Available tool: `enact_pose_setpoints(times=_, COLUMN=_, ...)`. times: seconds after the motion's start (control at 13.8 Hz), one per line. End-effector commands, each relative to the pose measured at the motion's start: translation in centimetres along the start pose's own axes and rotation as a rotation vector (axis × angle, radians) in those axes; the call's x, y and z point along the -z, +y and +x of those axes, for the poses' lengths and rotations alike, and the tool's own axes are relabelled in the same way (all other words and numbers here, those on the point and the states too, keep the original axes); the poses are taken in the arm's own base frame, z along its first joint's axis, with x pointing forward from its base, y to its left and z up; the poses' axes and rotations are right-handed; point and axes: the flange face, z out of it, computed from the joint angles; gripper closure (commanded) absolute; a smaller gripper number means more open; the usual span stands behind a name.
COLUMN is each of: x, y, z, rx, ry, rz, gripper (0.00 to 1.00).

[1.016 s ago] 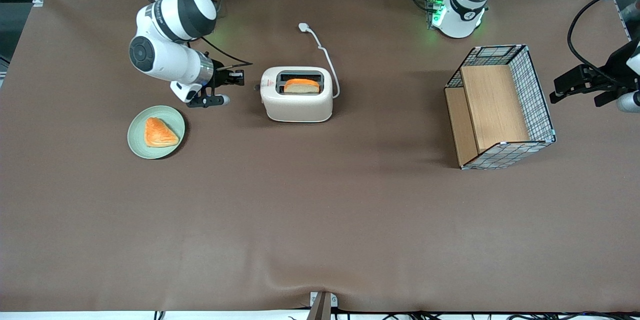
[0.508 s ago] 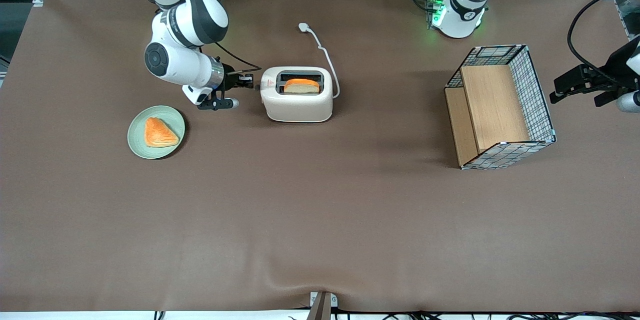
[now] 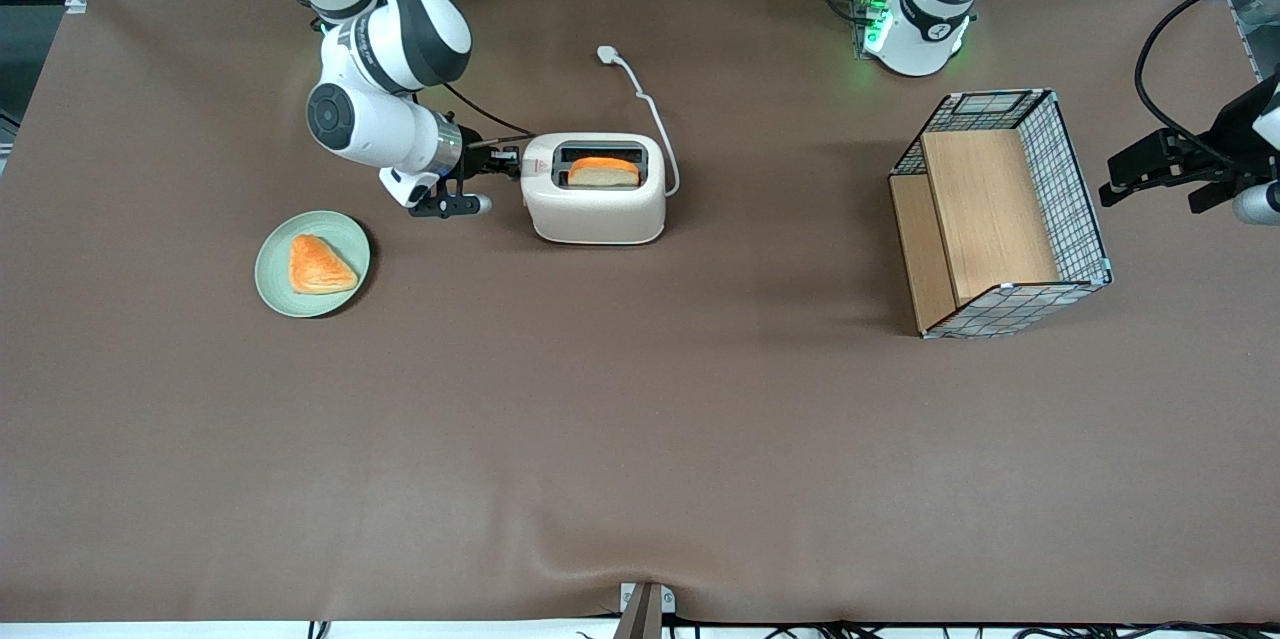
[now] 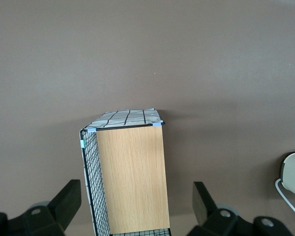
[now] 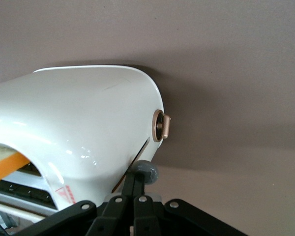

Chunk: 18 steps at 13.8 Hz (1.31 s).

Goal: Press toaster button with right arm

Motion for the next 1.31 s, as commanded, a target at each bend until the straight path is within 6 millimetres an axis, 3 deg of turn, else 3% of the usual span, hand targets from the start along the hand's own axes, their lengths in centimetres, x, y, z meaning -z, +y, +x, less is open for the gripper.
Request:
enact_pose_setpoints(times=0.0, x=-1.7, y=0.3, z=0.4, rx=-0.004, ry=0.019, rz=0.0, gripper=1.0)
enact_pose_setpoints(times=0.8, x=-6.2, y=1.2, z=1.8, rx=-0.014, ry=0.076, rz=-0.064, gripper=1.0)
enact_pose_setpoints(times=1.23, x=-6.3, y=1.2, z=1.9, rx=-0.016, ry=0.077, rz=-0.064, gripper=1.0)
